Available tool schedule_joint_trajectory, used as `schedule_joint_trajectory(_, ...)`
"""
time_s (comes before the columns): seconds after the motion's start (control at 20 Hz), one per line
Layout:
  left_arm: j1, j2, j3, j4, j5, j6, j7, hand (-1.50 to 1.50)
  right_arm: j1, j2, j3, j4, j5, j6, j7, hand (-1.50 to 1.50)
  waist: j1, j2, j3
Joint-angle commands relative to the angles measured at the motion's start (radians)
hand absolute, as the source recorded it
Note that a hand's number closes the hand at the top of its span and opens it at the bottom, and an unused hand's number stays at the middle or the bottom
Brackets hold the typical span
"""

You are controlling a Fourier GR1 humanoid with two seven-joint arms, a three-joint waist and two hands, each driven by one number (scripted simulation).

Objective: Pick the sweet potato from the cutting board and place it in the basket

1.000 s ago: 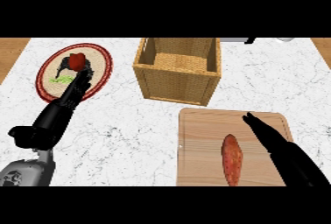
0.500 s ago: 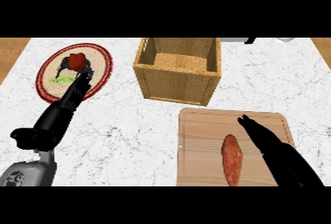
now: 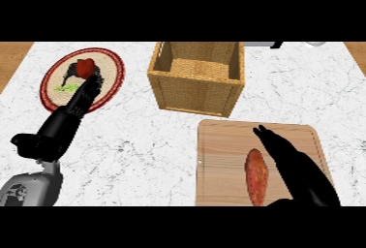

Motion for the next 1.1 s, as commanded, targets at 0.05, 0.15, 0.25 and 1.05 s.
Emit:
schedule_joint_trajectory(0.05, 0.010, -0.021, 0.000, -0.036, -0.015, 0.002, 0.019, 0.00, 0.016, 0.049, 0.059, 0.130, 0.110, -0.103, -0.053, -1.50, 0.001, 0.000, 0.000)
schedule_joint_trajectory(0.15, -0.004, -0.039, -0.013, 0.008, -0.040, 0.005, -0.011, 0.00, 0.008, 0.011, -0.025, 0.169, 0.066, -0.081, -0.103, -1.50, -0.001, 0.000, 0.000)
schedule_joint_trajectory(0.25, 0.025, -0.002, 0.031, -0.095, 0.021, -0.038, 0.071, 0.00, 0.020, 0.044, 0.019, 0.137, 0.091, -0.057, -0.043, -1.50, 0.002, -0.001, 0.000)
schedule_joint_trajectory(1.05, -0.002, -0.004, 0.078, -0.039, 0.017, -0.072, 0.038, 0.00, -0.021, 0.063, 0.067, 0.310, 0.141, 0.012, -0.112, 1.50, 0.003, 0.000, 0.000)
